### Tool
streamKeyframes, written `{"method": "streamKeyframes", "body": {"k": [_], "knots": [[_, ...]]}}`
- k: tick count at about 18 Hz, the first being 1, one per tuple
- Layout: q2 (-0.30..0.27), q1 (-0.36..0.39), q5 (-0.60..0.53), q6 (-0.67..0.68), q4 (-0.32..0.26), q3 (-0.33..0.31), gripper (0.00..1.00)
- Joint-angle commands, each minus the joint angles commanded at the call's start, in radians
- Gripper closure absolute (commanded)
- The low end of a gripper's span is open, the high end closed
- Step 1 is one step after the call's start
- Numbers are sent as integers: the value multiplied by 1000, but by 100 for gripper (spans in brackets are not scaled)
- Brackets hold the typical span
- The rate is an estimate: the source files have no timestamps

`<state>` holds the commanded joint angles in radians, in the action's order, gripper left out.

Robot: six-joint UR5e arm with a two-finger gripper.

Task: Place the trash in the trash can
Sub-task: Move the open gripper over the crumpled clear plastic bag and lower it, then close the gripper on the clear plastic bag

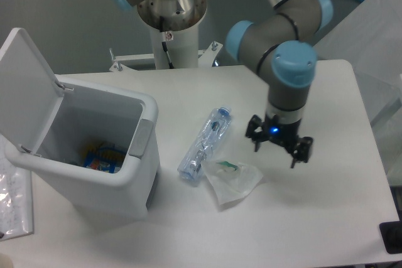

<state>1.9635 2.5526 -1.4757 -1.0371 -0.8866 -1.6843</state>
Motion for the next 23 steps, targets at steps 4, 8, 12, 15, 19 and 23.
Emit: {"method": "streamKeyframes", "body": {"k": [4, 8, 12, 15, 19, 23], "knots": [[0, -37, -3, -11, -9, -34, 0], [15, -68, -8, -20, -9, -69, 0], [35, -84, -9, -20, -9, -68, 0], [40, -86, -5, -21, -20, -58, 52], [35, -81, 0, -20, -40, -37, 100], [32, -71, 3, -20, -38, -25, 100]]}}
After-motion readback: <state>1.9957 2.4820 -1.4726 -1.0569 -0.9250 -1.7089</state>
